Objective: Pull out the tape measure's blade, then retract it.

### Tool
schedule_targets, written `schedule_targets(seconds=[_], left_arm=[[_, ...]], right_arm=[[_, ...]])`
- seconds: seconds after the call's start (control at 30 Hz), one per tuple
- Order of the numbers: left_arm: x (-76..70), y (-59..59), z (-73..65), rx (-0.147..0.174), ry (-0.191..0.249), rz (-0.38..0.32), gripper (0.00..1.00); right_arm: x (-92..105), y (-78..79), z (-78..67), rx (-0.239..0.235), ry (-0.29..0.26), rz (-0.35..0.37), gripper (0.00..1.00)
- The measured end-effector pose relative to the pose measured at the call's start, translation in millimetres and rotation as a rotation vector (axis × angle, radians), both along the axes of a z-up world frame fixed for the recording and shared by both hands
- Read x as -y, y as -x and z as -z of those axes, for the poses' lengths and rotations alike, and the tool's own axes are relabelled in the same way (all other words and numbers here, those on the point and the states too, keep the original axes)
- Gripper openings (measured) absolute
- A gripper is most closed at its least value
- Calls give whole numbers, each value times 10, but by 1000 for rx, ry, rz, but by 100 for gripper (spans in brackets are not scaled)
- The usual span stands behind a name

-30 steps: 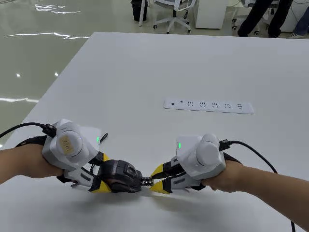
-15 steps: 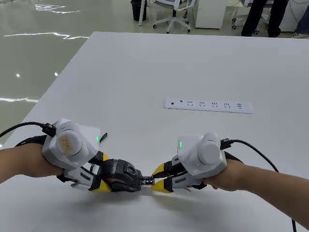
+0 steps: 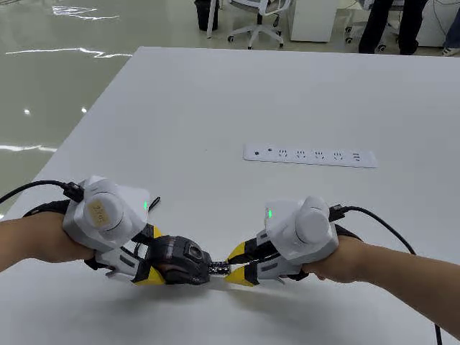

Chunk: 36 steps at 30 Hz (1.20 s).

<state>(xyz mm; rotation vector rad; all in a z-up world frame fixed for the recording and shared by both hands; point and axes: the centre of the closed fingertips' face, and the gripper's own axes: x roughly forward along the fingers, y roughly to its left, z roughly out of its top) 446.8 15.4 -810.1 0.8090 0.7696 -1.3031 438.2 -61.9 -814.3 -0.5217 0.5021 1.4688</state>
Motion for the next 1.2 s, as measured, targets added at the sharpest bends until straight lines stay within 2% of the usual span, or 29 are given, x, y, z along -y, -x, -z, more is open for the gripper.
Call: schedule_targets(seconds=[1.2], left_arm=[[-11, -5, 4, -1, 2, -5, 27]], right_arm=[[40, 6, -9, 3, 3, -7, 11]])
